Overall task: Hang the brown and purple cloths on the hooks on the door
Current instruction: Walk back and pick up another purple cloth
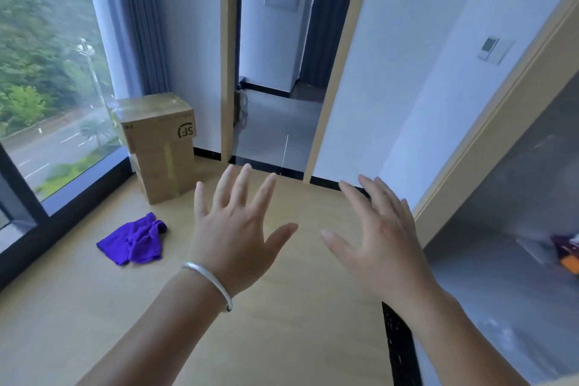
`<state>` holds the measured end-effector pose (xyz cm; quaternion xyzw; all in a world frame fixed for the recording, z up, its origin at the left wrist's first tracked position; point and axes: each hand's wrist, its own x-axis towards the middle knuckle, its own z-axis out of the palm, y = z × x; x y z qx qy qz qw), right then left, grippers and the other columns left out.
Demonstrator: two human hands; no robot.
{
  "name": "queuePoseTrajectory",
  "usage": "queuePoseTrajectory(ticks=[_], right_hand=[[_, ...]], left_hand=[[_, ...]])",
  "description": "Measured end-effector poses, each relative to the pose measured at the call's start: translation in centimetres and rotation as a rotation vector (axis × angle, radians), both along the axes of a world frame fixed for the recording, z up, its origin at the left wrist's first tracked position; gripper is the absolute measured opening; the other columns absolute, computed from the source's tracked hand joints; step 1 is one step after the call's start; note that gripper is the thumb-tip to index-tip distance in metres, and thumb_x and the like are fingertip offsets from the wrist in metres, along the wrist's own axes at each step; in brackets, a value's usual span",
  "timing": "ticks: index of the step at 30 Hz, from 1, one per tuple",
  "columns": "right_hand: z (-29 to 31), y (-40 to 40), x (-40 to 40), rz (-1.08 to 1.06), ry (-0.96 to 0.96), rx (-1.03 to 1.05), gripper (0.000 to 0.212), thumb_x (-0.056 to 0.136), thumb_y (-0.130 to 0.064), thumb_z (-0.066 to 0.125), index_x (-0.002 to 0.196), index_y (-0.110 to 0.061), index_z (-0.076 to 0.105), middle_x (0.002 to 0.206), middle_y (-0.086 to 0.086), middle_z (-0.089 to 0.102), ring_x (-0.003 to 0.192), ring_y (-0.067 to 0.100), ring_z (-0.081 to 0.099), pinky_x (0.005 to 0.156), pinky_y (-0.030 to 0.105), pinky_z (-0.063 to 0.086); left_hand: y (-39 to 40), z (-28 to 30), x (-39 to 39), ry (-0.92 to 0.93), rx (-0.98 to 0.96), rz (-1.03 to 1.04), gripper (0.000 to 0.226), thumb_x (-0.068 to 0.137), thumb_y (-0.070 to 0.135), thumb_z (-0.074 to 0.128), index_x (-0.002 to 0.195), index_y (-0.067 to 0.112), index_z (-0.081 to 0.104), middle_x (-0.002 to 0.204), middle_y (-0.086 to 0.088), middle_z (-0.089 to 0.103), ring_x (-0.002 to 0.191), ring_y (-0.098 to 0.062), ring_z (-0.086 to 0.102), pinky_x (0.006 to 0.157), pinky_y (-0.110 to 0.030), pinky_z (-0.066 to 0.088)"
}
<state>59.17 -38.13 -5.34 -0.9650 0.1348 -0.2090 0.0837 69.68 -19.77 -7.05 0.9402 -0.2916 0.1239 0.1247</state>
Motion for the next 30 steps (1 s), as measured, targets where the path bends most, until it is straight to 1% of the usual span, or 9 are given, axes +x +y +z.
queuePoseTrajectory(ticks=[6,10,13,15,18,20,23,26,30], right_hand=[[0.4,-0.7,8.1,-0.051,-0.022,0.011,0.073,0.08,-0.074,0.033,0.144,-0.04,0.027,0.153,-0.01,0.023,0.145,0.011,0.007,0.109,0.026,0.001],[0.1,-2.7,11.8,-0.086,-0.019,0.046,0.073,0.08,-0.072,0.036,0.144,-0.041,0.026,0.154,-0.01,0.022,0.145,0.011,0.006,0.108,0.023,-0.003],[-0.2,-5.4,14.6,-0.087,-0.016,0.069,0.07,0.081,-0.069,0.041,0.144,-0.04,0.03,0.154,-0.009,0.022,0.145,0.012,0.006,0.107,0.021,-0.005],[-0.5,-8.1,16.7,-0.089,-0.016,0.082,0.07,0.081,-0.068,0.041,0.143,-0.038,0.032,0.154,-0.008,0.023,0.145,0.012,0.006,0.11,0.026,-0.001],[-1.1,-12.8,20.1,-0.092,-0.045,0.09,0.07,0.081,-0.069,0.04,0.142,-0.036,0.033,0.153,-0.006,0.024,0.145,0.013,0.006,0.116,0.041,0.007],[-1.4,-16.6,22.7,-0.092,-0.063,0.098,0.069,0.081,-0.07,0.037,0.141,-0.037,0.031,0.153,-0.007,0.024,0.145,0.012,0.005,0.116,0.046,0.01],[-1.3,-22.3,26.1,-0.094,-0.082,0.099,0.069,0.081,-0.072,0.034,0.141,-0.039,0.028,0.153,-0.008,0.023,0.146,0.012,0.005,0.117,0.047,0.012],[-0.4,-28.2,29.1,-0.088,-0.094,0.134,0.069,0.08,-0.073,0.033,0.14,-0.039,0.03,0.153,-0.007,0.025,0.146,0.012,0.006,0.117,0.047,0.012],[0.5,-34.7,32.6,-0.081,-0.103,0.113,0.07,0.081,-0.071,0.036,0.141,-0.037,0.032,0.153,-0.008,0.025,0.145,0.012,0.007,0.117,0.046,0.011]], left_hand=[[-1.7,0.2,8.7,0.032,0.01,-0.043,0.082,0.078,0.08,0.002,0.149,0.039,-0.004,0.161,0.0,-0.002,0.146,-0.021,-0.012,0.116,-0.056,-0.001],[-4.0,-0.1,13.0,0.04,0.002,-0.069,0.082,0.077,0.08,0.002,0.148,0.04,-0.004,0.161,0.0,-0.002,0.146,-0.02,-0.013,0.116,-0.055,-0.001],[-7.1,0.0,16.1,0.038,-0.003,-0.092,0.081,0.078,0.08,0.005,0.149,0.04,-0.002,0.161,0.001,-0.001,0.146,-0.02,-0.012,0.116,-0.055,-0.002],[-9.6,0.0,18.4,0.032,-0.002,-0.096,0.081,0.079,0.08,0.006,0.149,0.04,-0.002,0.16,0.001,-0.001,0.146,-0.02,-0.012,0.116,-0.054,-0.002],[-13.7,-0.1,21.9,0.015,0.02,-0.099,0.08,0.08,0.08,0.008,0.149,0.039,-0.003,0.16,0.001,-0.002,0.146,-0.02,-0.012,0.116,-0.054,-0.003],[-17.1,0.1,24.4,0.0,0.04,-0.094,0.08,0.081,0.08,0.008,0.149,0.039,-0.004,0.16,0.001,-0.003,0.146,-0.021,-0.013,0.115,-0.054,-0.004],[-22.5,0.8,27.7,-0.016,0.052,-0.093,0.081,0.081,0.08,0.009,0.149,0.039,-0.005,0.161,0.001,-0.005,0.146,-0.02,-0.014,0.115,-0.053,-0.005],[-28.3,1.8,30.7,-0.022,0.034,-0.089,0.081,0.08,0.081,0.007,0.149,0.04,-0.008,0.16,0.002,-0.006,0.146,-0.02,-0.016,0.116,-0.053,-0.006],[-35.2,2.6,34.0,-0.059,0.019,-0.107,0.081,0.08,0.081,0.006,0.148,0.04,-0.008,0.161,0.001,-0.006,0.146,-0.02,-0.015,0.115,-0.052,-0.006]])
